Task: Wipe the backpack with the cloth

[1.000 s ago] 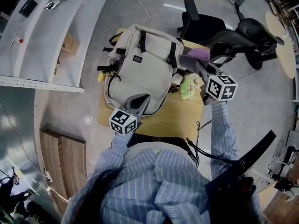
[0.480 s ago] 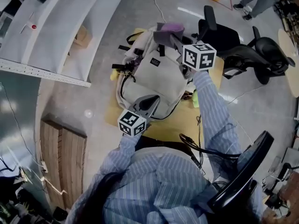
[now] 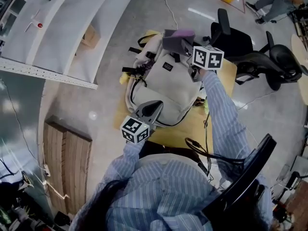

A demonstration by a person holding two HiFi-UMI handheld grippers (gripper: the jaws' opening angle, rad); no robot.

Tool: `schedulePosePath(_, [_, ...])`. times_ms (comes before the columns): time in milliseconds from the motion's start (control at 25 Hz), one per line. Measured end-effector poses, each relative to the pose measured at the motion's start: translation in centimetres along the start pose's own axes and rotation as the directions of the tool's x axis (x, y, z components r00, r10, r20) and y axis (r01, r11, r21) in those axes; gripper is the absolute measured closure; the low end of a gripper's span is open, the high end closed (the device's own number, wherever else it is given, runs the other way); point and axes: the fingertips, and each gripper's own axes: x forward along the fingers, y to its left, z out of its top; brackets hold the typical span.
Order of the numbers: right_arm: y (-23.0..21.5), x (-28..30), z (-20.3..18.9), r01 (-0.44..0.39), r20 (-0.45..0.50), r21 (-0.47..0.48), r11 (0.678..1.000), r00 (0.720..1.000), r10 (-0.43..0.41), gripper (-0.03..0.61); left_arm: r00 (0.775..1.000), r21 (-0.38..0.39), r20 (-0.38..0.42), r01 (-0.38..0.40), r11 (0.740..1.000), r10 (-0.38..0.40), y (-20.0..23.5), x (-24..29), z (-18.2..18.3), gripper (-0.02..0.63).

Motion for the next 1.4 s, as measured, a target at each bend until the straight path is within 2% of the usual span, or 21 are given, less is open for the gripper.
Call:
schedulePosePath(200, [-4.7,-4.6,-2.1,0.072,-0.02,-0.013,0.997,0.997,-0.072,0.537,1.0,0.019,-0.003,0.019,1.0,-0.019,0.4,1.0,0.8,0.601])
schedulePosePath(440, [-9.9,-11.6,-6.0,0.175,-0.065,-0.035,0.984,0.982,-0.177,0.537,0.996,0.04,-0.018,0.085,0.996,-0.085,-1.0,3.1,1.2,0.601])
schedulePosePath(680, [-14.5,-18.0,-10.2,0.286,-0.101,0.018,0.958,0.954,-0.283,0.537,0.988,0.051,-0.054,0.151,0.987,-0.148,-3.0,4.9,0.6,0.601])
schedulePosePath(880, [-17.0,-21.3,-12.7,0.348,-0.154,0.009,0.938,0.927,-0.342,0.537,0.981,0.057,-0.076,0.183,0.982,-0.178,-3.8,5.8,0.1,0.601])
schedulePosePath(1000, [-16.8,-22.2,-10.9,0.335,-0.119,0.02,0.942,0.936,-0.33,0.537,0.981,0.058,-0.08,0.183,0.981,-0.178,-3.9,5.7,0.1,0.601])
schedulePosePath(1120, [-15.4,-21.8,-7.2,0.29,-0.048,0.009,0.957,0.956,-0.289,0.537,0.983,0.055,-0.079,0.168,0.984,-0.164,-3.7,5.4,0.1,0.601])
schedulePosePath(1400, [-9.5,-14.4,1.8,0.122,0.094,-0.004,0.993,0.988,-0.121,0.537,0.991,0.038,-0.064,0.124,0.992,-0.121,-2.2,4.2,0.0,0.601])
